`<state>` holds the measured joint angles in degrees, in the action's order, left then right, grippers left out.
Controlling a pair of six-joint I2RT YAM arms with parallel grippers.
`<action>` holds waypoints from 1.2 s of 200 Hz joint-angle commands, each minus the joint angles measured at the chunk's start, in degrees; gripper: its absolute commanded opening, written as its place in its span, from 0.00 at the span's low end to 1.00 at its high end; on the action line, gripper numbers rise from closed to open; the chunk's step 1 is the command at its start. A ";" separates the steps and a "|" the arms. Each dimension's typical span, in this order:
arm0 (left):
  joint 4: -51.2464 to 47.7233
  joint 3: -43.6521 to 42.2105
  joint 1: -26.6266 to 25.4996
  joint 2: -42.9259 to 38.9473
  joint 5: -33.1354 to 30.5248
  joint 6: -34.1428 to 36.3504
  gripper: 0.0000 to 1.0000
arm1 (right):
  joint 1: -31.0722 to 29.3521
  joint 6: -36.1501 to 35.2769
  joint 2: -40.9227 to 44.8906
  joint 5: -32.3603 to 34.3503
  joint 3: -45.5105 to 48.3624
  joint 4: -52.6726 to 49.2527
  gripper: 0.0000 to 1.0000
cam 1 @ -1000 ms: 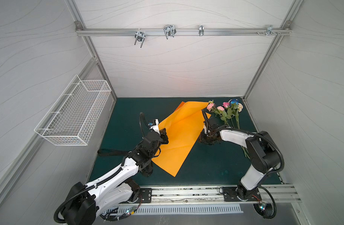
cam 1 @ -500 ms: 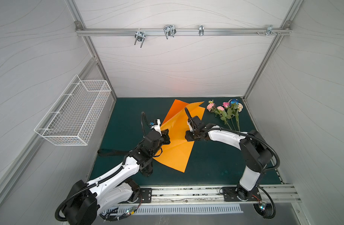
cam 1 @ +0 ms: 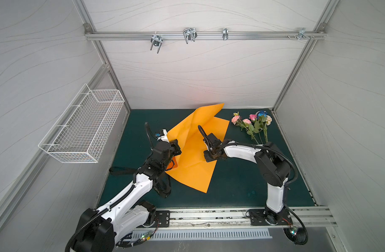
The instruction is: Tie the bouquet of fake flowers
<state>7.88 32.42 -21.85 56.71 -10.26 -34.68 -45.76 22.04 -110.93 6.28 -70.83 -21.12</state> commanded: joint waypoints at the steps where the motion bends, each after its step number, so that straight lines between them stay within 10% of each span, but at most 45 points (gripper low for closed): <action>1: 1.41 3.79 6.84 0.47 0.33 1.57 0.00 | 0.11 0.37 -3.65 1.79 0.92 -8.11 0.42; 65: 2.17 9.14 19.12 11.97 2.08 8.19 0.00 | -0.16 1.57 -1.60 0.25 1.04 -10.47 0.42; 240: -7.77 25.30 24.75 36.40 -5.00 4.45 0.00 | -1.31 16.73 20.64 -7.28 11.37 -9.24 0.55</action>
<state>1.52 54.78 2.94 91.18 -13.30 -28.53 -47.59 32.73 -94.91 2.87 -62.59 -32.71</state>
